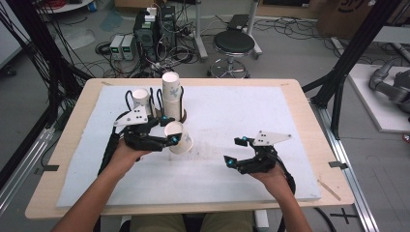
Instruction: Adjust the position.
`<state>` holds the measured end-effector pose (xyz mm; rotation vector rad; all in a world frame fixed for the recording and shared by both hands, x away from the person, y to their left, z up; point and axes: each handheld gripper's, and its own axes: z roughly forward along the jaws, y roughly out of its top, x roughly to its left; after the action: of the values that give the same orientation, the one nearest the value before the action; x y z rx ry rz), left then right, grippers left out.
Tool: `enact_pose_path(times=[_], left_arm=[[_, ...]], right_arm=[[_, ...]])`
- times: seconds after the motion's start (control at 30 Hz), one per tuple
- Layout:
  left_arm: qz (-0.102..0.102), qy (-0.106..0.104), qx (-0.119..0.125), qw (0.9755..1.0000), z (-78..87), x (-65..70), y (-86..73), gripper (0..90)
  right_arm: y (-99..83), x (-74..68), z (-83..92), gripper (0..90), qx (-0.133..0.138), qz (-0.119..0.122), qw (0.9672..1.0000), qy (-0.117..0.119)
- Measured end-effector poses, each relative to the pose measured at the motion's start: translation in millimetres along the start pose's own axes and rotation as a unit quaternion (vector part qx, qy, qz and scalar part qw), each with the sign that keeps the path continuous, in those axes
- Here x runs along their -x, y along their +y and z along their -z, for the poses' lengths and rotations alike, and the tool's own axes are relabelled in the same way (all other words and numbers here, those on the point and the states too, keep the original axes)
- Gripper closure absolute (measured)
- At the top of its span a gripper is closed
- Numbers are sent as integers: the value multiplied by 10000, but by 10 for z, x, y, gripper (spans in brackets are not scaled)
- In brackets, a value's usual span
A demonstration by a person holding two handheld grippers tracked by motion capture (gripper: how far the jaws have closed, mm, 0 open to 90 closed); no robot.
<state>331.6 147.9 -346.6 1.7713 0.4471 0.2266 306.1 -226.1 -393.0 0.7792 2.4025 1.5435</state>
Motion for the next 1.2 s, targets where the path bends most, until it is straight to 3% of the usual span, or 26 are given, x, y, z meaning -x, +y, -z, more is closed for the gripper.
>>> enact_pose_path(times=[0.2, 0.43, 0.67, 1.2], left_arm=[[-45, -246, -81, 9997, -90, 63, -7, 366], [-68, -379, -155, 9991, -160, 128, -10, 367], [-137, -556, -247, 9981, -238, 199, -11, 367], [-161, -865, -275, 9957, -419, 329, -17, 368]], right_arm=[[128, -67, -201, 195, -65, 260, 9989, 387], [234, -180, -453, 195, -180, 547, 9954, 762], [244, -226, -571, 196, -213, 649, 9934, 922], [214, -291, -662, 196, -147, 760, 9898, 1199]])
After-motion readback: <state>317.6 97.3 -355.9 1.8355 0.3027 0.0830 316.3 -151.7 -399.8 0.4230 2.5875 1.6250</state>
